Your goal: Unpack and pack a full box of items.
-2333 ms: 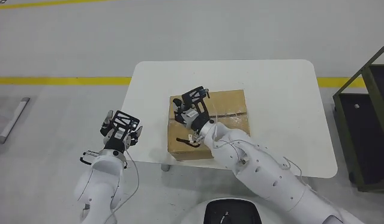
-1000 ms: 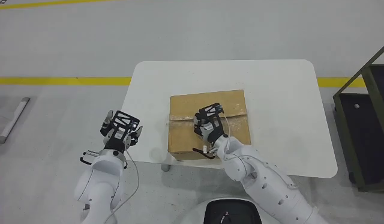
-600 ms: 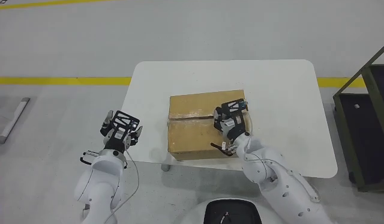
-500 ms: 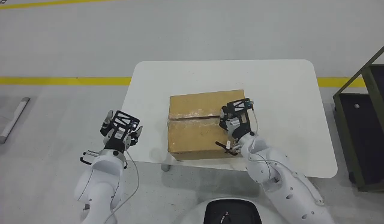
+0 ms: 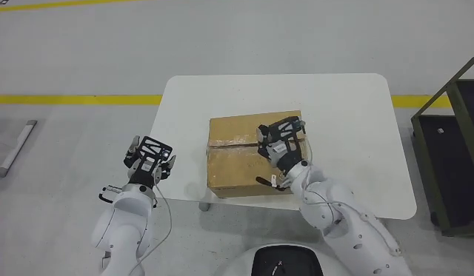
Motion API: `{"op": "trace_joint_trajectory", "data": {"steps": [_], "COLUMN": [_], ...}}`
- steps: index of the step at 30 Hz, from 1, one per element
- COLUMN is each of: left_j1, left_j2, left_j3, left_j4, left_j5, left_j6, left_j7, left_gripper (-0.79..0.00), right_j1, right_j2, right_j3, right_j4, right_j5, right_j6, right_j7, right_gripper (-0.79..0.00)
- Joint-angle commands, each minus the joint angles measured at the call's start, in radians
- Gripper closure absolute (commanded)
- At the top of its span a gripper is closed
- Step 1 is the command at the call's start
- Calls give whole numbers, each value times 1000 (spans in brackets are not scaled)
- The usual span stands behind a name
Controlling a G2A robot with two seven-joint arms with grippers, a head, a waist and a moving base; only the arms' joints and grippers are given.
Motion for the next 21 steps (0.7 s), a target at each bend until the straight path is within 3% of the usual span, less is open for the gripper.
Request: {"op": "trace_joint_trajectory", "data": {"steps": [1, 4, 7, 21], "left_j1": [0, 0, 0, 0], "left_j2": [0, 0, 0, 0], "left_j3": [0, 0, 0, 0], "left_j4": [0, 0, 0, 0], "left_j5": [0, 0, 0, 0], "left_j6": [0, 0, 0, 0], "left_j7": [0, 0, 0, 0], "left_gripper": [-785, -785, -785, -785], "right_j1": [91, 178, 192, 54], "right_j2": [-18, -42, -54, -30], "right_j3": [-81, -156, -165, -29], "right_j4": [93, 205, 269, 222], "right_j5": [-20, -53, -40, -66], "right_j6": [-8, 28, 80, 166], "right_j7": [-7, -5, -13, 14], "right_gripper": [0, 0, 0, 0]}}
